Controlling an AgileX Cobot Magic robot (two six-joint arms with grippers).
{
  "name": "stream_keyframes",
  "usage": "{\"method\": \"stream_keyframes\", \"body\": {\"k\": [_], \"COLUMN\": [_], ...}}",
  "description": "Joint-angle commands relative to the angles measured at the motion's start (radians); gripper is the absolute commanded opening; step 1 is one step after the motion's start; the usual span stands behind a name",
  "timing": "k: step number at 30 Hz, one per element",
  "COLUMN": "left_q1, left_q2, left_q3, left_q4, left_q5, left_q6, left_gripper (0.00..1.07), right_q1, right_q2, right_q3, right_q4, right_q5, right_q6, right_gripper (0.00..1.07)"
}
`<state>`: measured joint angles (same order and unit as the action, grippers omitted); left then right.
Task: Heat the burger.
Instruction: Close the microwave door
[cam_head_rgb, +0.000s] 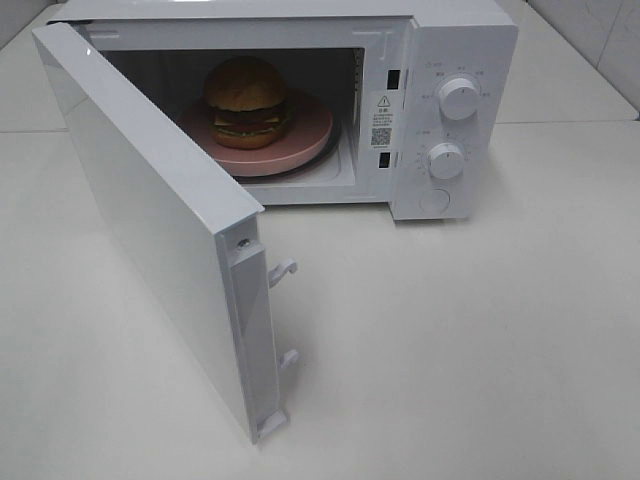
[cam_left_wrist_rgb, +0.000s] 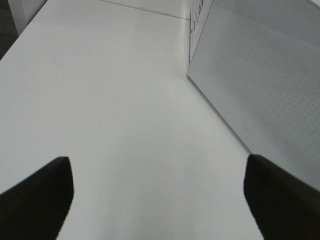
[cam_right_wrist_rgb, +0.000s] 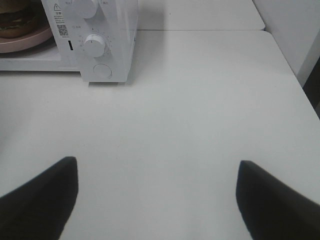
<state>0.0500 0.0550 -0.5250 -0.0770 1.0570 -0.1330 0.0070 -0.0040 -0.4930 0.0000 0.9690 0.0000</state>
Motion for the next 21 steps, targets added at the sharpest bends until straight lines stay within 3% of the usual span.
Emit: {"method": "stream_keyframes", "body": {"k": [1, 2, 4, 5, 7, 8, 9, 11, 17, 19, 21], "left_q1": [-0.005, -0.005, -0.005, -0.005, -0.005, -0.005, -0.005, -0.005, -0.005, -0.005, -0.005], "left_q2": [0.014, 0.022, 0.022, 0.027, 0.029, 0.038, 0.038, 0.055, 0.106, 0.151, 0.173], "left_q3": [-0.025, -0.037, -0.039, -0.039, -0.039, -0.038, -0.038, -0.037, -0.032, -0.021, -0.006], "left_q4": [0.005, 0.005, 0.005, 0.005, 0.005, 0.005, 0.005, 0.005, 0.01, 0.01, 0.008], "left_q5": [-0.065, -0.124, -0.148, -0.197, -0.211, -0.241, -0.241, -0.282, -0.376, -0.424, -0.458], "left_q6": [-0.004, 0.015, 0.025, 0.053, 0.069, 0.095, 0.095, 0.124, 0.124, 0.124, 0.124], "left_gripper": [0.72, 0.61, 0.56, 0.45, 0.41, 0.33, 0.33, 0.23, 0.1, 0.01, 0.0], "right_q1": [-0.007, -0.007, -0.007, -0.007, -0.007, -0.007, -0.007, -0.007, -0.007, -0.007, -0.007], "right_q2": [-0.03, -0.03, -0.03, -0.03, -0.03, -0.03, -0.03, -0.03, -0.03, -0.03, -0.03], "right_q3": [0.003, 0.003, 0.003, 0.003, 0.003, 0.003, 0.003, 0.003, 0.003, 0.003, 0.003], "right_q4": [0.0, 0.0, 0.0, 0.0, 0.0, 0.0, 0.0, 0.0, 0.0, 0.0, 0.0], "right_q5": [-0.009, -0.009, -0.009, -0.009, -0.009, -0.009, -0.009, -0.009, -0.009, -0.009, -0.009], "right_q6": [0.0, 0.0, 0.0, 0.0, 0.0, 0.0, 0.0, 0.0, 0.0, 0.0, 0.0], "right_gripper": [0.77, 0.77, 0.77, 0.77, 0.77, 0.77, 0.77, 0.77, 0.77, 0.77, 0.77]}}
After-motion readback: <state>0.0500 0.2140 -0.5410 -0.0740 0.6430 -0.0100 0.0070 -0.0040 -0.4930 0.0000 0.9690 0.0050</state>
